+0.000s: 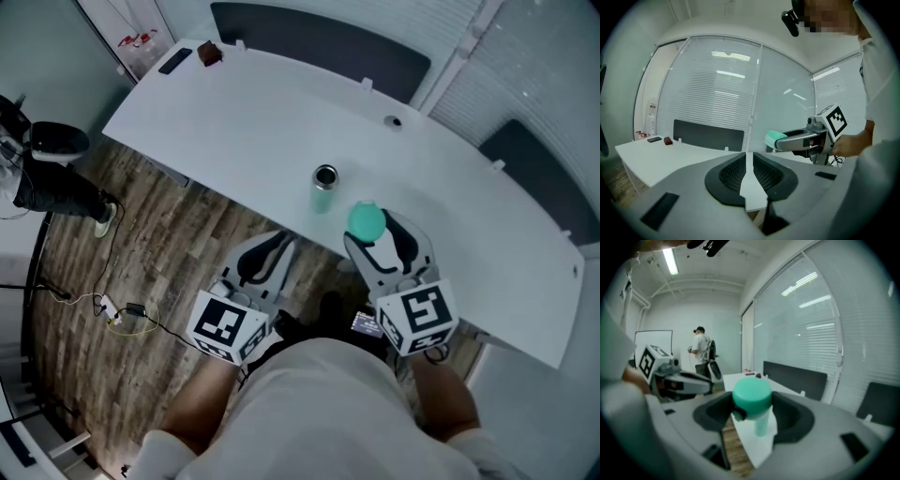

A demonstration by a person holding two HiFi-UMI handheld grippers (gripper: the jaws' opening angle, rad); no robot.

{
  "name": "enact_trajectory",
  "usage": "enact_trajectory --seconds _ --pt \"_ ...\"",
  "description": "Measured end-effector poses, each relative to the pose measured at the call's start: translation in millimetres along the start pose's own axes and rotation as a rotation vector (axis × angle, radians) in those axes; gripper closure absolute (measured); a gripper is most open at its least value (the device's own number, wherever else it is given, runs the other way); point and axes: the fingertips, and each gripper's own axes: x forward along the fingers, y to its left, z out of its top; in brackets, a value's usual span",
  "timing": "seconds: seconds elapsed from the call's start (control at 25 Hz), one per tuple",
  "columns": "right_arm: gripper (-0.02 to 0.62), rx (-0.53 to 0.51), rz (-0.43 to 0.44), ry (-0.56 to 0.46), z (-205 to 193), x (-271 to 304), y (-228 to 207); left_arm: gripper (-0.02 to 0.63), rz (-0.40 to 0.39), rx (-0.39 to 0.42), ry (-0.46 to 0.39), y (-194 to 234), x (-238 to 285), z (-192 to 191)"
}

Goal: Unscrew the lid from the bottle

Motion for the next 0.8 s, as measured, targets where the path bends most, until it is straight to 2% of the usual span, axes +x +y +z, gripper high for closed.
enact_trajectory --seconds 0.8 --pt "0.314 0.046 0.014 0.049 -28.5 -25.7 16.7 0.54 -0.008 -0.07 0.047 -19.1 -28.0 -27.2"
